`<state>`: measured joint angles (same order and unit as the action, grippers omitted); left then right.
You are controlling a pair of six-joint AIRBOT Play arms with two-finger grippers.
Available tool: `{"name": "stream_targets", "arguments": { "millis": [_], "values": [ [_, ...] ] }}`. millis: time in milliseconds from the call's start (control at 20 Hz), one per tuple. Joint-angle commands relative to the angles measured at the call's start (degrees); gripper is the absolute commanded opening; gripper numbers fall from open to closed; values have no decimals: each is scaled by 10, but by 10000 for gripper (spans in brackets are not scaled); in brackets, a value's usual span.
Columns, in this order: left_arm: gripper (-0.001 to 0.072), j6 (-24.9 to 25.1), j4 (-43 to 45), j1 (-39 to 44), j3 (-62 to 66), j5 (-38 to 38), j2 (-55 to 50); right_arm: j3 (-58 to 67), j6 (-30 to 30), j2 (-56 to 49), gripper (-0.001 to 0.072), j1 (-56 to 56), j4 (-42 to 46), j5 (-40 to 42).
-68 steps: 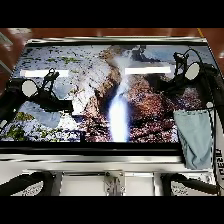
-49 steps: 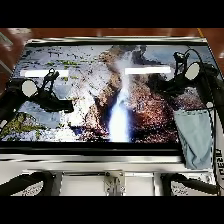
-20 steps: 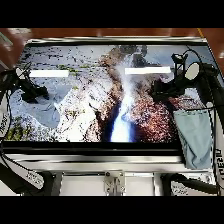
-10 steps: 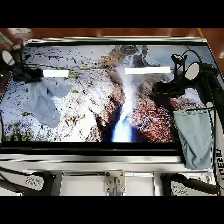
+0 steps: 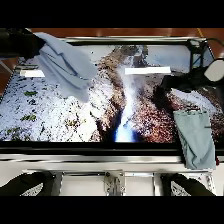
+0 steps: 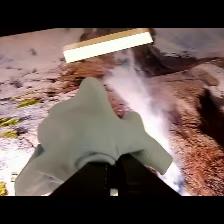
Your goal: Fold the shirts.
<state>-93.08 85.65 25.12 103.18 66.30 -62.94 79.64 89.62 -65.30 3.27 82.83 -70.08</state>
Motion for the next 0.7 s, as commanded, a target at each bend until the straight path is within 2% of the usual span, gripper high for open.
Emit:
{"name": "stream_targets", "arguments": {
  "millis": [0, 150, 250, 300, 350, 400, 500, 650],
  "values": [
    [35, -35, -4, 108, -36, -9, 8, 0, -5, 82, 673, 0, 64, -17],
    [35, -48, -4, 160, -126, -28, -49, -1, -3, 99, 673, 0, 98, -95],
    [38, -72, -4, 172, -183, -27, -97, -14, -4, 85, 673, 0, 81, -135],
    [158, -89, -4, 172, -210, -27, -123, -31, -11, 75, 673, 0, 61, -145],
    [557, -108, -4, 169, -229, -27, -145, -50, -17, 65, 673, 0, 44, -144],
    [709, -120, -4, 162, -237, -22, -162, -72, -19, 52, 673, 0, 26, -137],
    [715, -96, -4, 138, -237, 6, -173, -99, -31, 18, 673, 0, -10, -122],
    [715, -54, -14, 70, -233, 77, -132, -100, -77, -57, 674, -9, -56, -130]
  ]
}}
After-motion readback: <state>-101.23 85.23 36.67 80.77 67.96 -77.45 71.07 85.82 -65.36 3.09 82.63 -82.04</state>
